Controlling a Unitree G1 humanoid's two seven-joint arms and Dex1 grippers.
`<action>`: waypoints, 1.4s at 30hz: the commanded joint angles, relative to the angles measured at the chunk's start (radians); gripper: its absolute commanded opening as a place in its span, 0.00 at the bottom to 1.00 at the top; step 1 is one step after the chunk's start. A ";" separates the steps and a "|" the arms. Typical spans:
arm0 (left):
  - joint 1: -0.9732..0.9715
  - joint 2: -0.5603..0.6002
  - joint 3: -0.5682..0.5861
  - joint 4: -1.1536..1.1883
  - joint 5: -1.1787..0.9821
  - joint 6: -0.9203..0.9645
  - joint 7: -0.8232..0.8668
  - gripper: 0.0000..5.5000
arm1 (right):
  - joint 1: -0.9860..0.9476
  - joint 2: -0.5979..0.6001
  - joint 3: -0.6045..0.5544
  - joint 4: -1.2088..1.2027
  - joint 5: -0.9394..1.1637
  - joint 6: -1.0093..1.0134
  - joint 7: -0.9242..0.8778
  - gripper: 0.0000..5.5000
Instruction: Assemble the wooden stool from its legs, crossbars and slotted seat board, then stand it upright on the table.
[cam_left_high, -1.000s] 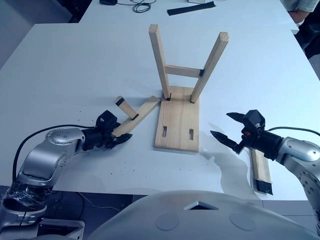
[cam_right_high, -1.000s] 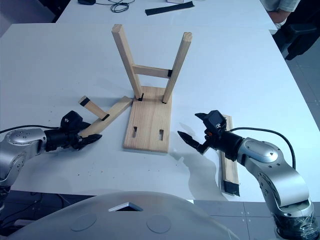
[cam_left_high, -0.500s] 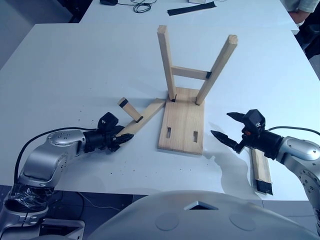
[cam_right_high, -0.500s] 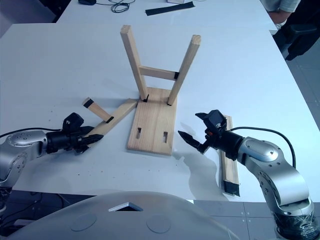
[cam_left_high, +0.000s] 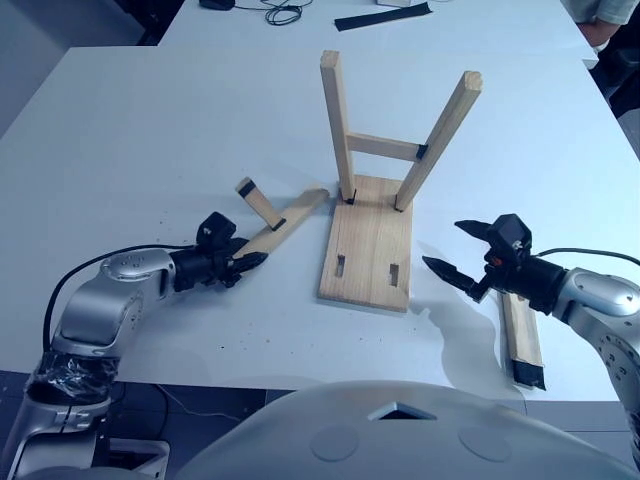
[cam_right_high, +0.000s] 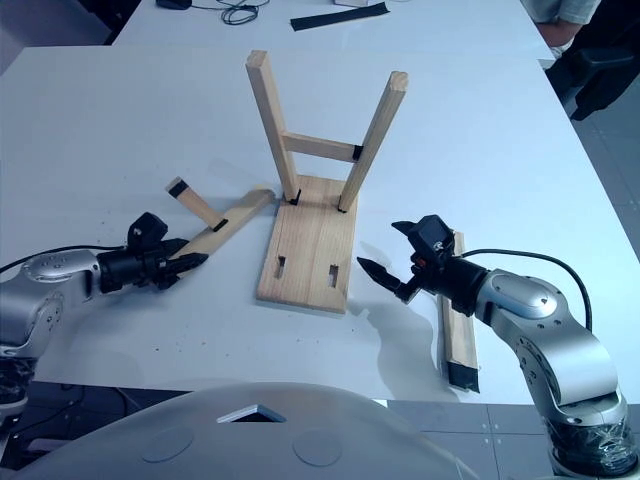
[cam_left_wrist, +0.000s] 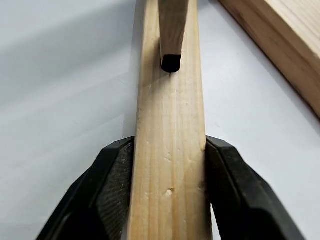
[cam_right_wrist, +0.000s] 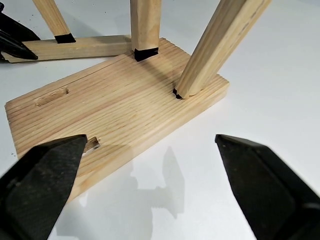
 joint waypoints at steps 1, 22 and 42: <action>-0.150 -0.034 0.108 0.072 -0.033 -0.007 0.038 0.37 | -0.021 -0.010 0.005 0.010 -0.008 -0.012 0.009 0.86; -0.443 -0.175 0.443 -0.261 -1.063 0.171 0.145 0.37 | -0.401 -0.049 -0.268 0.066 0.695 0.165 0.069 0.86; -0.228 -0.136 0.204 -0.395 -0.924 0.082 -0.035 0.37 | -0.782 -0.183 -0.108 0.268 1.225 0.306 -0.045 0.86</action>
